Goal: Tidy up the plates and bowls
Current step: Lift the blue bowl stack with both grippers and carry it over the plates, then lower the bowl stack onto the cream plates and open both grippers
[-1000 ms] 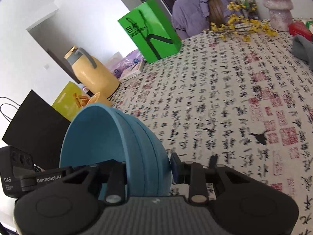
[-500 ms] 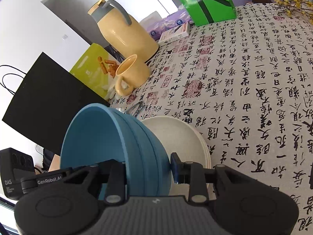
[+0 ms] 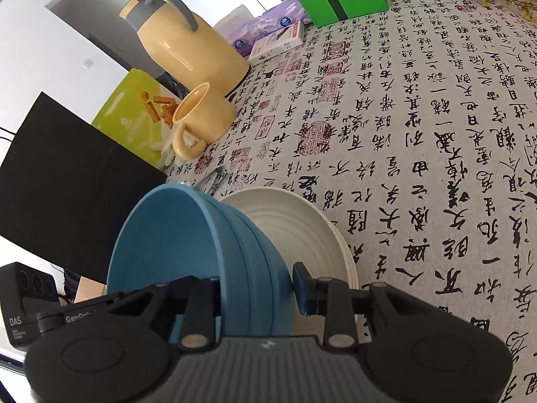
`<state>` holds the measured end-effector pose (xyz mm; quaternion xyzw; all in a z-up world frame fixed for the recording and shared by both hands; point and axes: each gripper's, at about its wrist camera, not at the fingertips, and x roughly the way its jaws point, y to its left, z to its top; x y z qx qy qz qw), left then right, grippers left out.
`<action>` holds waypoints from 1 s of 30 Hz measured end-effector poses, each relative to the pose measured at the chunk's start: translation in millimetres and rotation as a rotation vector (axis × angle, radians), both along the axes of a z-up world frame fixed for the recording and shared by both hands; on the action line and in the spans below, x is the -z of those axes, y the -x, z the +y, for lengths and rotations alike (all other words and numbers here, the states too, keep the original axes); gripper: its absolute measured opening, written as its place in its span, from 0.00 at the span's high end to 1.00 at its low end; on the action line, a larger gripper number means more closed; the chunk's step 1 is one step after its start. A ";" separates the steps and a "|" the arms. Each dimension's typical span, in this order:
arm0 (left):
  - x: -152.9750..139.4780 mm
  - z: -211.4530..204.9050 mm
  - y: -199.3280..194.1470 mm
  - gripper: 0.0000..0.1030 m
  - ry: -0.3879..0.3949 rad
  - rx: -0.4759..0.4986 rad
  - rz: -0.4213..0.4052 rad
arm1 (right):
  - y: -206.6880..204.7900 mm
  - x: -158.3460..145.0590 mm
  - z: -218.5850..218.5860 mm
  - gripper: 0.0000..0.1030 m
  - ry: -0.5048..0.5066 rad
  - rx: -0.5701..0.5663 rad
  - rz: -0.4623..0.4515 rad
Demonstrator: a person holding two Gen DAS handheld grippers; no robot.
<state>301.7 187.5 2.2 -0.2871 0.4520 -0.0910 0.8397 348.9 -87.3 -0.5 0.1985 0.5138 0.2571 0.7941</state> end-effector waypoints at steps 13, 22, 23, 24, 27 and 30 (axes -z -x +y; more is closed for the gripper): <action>-45.7 -10.9 31.4 0.13 -0.218 -0.046 -0.241 | 27.3 -42.2 -8.0 0.32 0.089 0.034 -0.252; -89.6 -50.7 82.6 0.00 -0.444 -0.076 -0.577 | 94.5 -79.5 -61.1 0.18 0.213 0.175 -0.565; -91.8 -56.8 85.3 0.00 -0.438 -0.062 -0.599 | 102.4 -81.6 -69.5 0.18 0.247 0.202 -0.596; -92.9 -62.8 86.8 0.00 -0.434 -0.050 -0.613 | 111.3 -83.5 -80.7 0.18 0.281 0.232 -0.620; -92.4 -86.4 92.4 0.00 -0.431 -0.030 -0.651 | 135.9 -82.9 -110.2 0.12 0.361 0.306 -0.671; -87.6 -111.1 100.2 0.00 -0.440 0.000 -0.684 | 163.1 -79.7 -136.5 0.08 0.476 0.392 -0.764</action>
